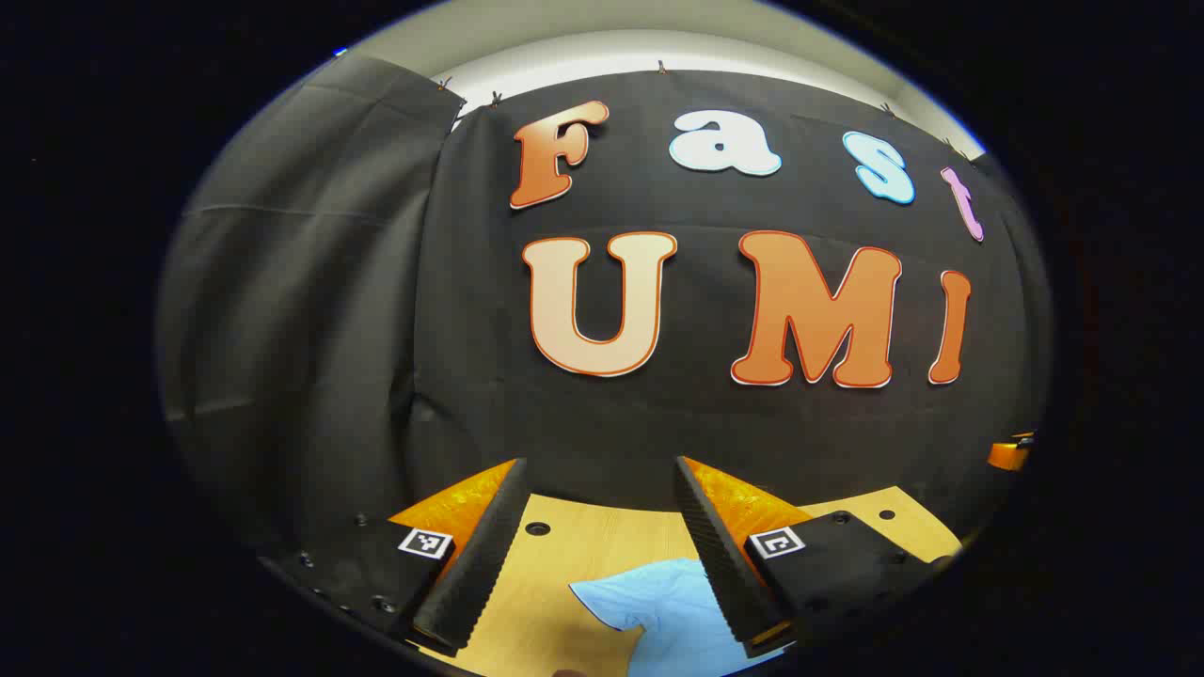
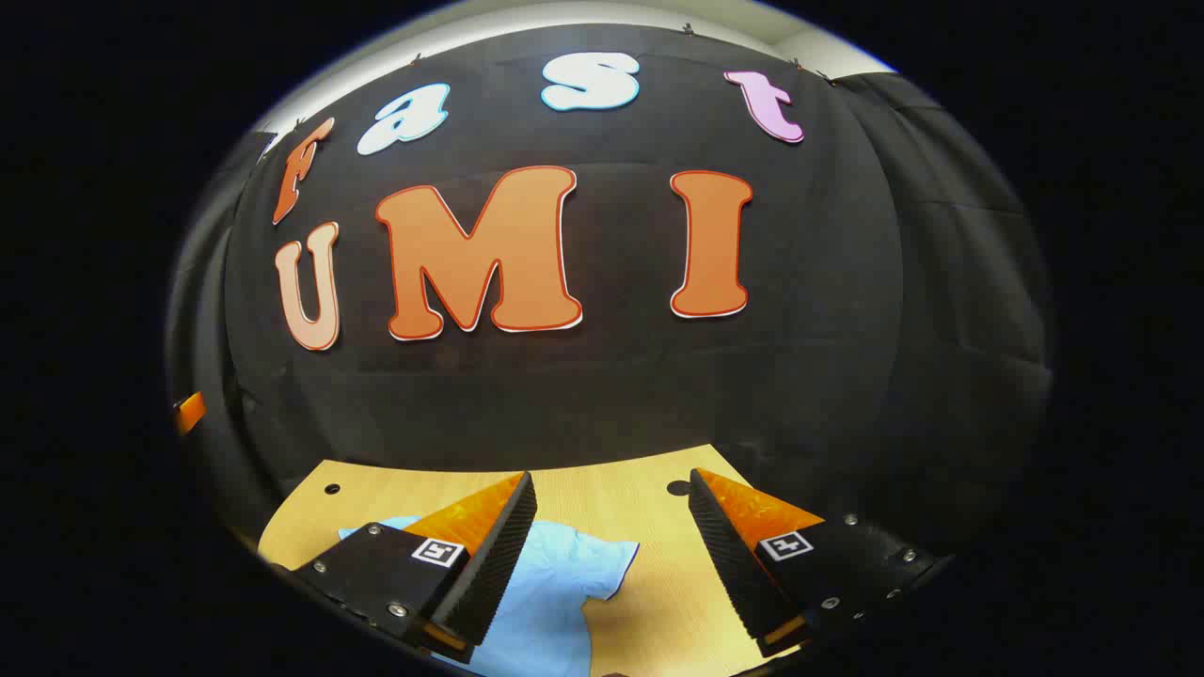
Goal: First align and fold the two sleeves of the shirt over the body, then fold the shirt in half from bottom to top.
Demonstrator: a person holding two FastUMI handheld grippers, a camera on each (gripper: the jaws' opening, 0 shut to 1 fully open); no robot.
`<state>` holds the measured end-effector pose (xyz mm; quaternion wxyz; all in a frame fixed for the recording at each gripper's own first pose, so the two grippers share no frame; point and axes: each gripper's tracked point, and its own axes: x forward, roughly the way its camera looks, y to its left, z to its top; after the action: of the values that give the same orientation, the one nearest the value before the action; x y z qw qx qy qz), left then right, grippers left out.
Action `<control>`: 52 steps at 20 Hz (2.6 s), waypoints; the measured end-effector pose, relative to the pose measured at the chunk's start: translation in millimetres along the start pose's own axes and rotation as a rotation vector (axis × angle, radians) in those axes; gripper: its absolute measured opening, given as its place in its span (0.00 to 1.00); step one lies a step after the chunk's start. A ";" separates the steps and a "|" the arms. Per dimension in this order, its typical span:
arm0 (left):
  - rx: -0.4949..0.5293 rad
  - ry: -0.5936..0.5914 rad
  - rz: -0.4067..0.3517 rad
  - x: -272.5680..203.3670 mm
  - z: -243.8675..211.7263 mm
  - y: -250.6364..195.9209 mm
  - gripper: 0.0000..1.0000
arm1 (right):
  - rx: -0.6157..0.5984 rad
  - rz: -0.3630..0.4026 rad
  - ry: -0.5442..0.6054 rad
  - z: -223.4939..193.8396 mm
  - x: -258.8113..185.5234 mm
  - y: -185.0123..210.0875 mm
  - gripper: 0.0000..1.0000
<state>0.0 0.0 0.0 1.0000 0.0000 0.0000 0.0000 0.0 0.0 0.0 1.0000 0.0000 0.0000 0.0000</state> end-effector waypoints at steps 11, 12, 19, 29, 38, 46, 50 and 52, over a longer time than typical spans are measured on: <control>0.027 -0.020 -0.058 33.9 7.5 26.3 0.99 | 0.002 -0.064 0.039 -18.9 -7.2 22.9 0.98; 0.021 -0.017 -0.056 36.6 5.9 29.3 0.99 | -0.001 -0.059 0.049 -21.9 -7.5 27.0 0.98; 0.011 0.000 -0.049 42.8 -3.9 42.7 0.99 | -0.007 -0.054 0.102 -33.3 -3.4 38.1 1.00; 0.021 0.030 0.009 59.2 -20.2 68.6 1.00 | -0.002 -0.103 0.353 -83.4 59.0 30.0 0.98; 0.049 0.073 0.081 85.2 -38.8 96.4 0.99 | 0.059 -0.128 0.771 -194.2 139.1 19.6 0.99; 0.037 0.129 0.146 96.5 -64.6 122.8 0.98 | 0.089 -0.184 1.031 -281.3 174.6 3.8 0.99; 0.032 0.148 0.175 97.0 -75.4 134.4 0.99 | 0.099 -0.215 1.099 -303.7 179.5 -2.9 0.99; 0.028 0.161 0.186 96.4 -80.2 138.6 0.99 | 0.098 -0.228 1.118 -310.2 180.6 -5.9 0.99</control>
<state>96.4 138.6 -80.2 0.9924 0.0138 0.0801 0.0928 180.6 -5.9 -310.2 0.8406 0.0463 0.5289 -0.1078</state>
